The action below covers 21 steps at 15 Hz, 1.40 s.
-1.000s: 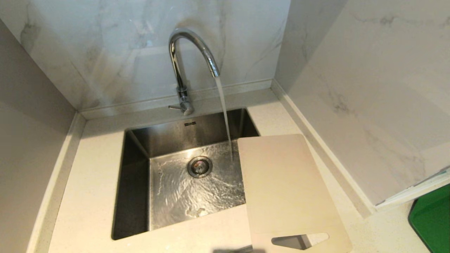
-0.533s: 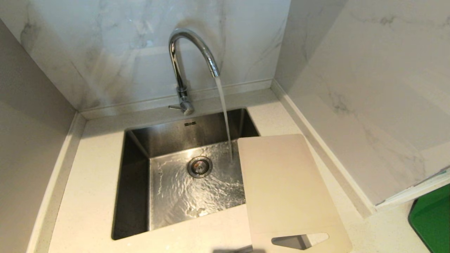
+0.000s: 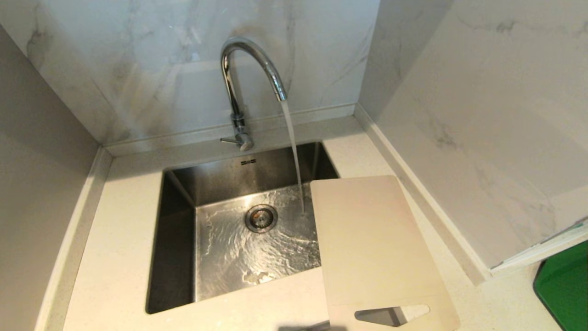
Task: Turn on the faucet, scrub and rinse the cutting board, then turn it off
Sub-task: Pick up the cutting board
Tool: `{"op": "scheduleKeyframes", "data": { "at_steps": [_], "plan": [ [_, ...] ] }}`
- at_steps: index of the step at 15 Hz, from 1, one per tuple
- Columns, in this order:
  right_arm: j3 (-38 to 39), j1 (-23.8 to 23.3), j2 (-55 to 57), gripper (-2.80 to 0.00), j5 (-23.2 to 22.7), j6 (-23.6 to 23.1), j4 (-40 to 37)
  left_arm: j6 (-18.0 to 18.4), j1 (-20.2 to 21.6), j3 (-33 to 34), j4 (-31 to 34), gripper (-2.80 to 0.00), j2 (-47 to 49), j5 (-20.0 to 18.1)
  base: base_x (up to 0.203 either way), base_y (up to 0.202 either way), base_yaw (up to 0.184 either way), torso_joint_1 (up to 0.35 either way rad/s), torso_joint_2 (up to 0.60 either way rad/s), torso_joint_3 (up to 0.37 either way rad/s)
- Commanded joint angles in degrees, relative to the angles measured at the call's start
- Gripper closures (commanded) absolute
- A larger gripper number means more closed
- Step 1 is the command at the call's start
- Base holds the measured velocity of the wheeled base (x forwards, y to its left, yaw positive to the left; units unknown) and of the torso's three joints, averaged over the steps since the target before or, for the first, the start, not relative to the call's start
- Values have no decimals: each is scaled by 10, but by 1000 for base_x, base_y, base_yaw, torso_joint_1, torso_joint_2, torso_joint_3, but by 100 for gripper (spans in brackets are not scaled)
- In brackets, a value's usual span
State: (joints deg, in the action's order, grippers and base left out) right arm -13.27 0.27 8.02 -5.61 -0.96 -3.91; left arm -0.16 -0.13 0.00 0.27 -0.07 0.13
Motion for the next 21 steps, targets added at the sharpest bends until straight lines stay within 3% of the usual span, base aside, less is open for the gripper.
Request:
{"op": "scheduleKeyframes", "data": {
  "at_steps": [1, 3, 7, 10, 12, 16, 21],
  "plan": [
    [-145, 1, 108, 0, -13, 0, -11, 0, 0, 2, 0, 0, 0, 0, 0, 0, 0, 0, 0, 0],
    [-293, 1, 181, 0, -25, -14, -42, 0, 0, 2, 0, 0, 0, 0, 0, 0, 0, 0, 0, 0],
    [-641, 2, 344, 0, -69, -51, -193, 0, 0, 2, 0, 0, 0, 0, 0, 0, 0, 0, 0, 0],
    [-842, 2, 479, 0, -92, -82, -307, 0, 0, 2, 0, 0, 0, 0, 0, 0, 0, 0, 0, 0],
    [-932, 2, 562, 0, -115, -100, -383, 0, 0, 2, 0, 0, 0, 0, 0, 0, 0, 0, 0, 0],
    [-995, 35, 680, 0, -170, -137, -527, 0, 0, 2, 0, 0, 0, 0, 0, 0, 0, 0, 0, 0],
    [-990, 113, 759, 0, -162, -161, -660, 0, 0, 2, 0, 0, 0, 0, 0, 0, 0, 0, 0, 0]
  ]
}}
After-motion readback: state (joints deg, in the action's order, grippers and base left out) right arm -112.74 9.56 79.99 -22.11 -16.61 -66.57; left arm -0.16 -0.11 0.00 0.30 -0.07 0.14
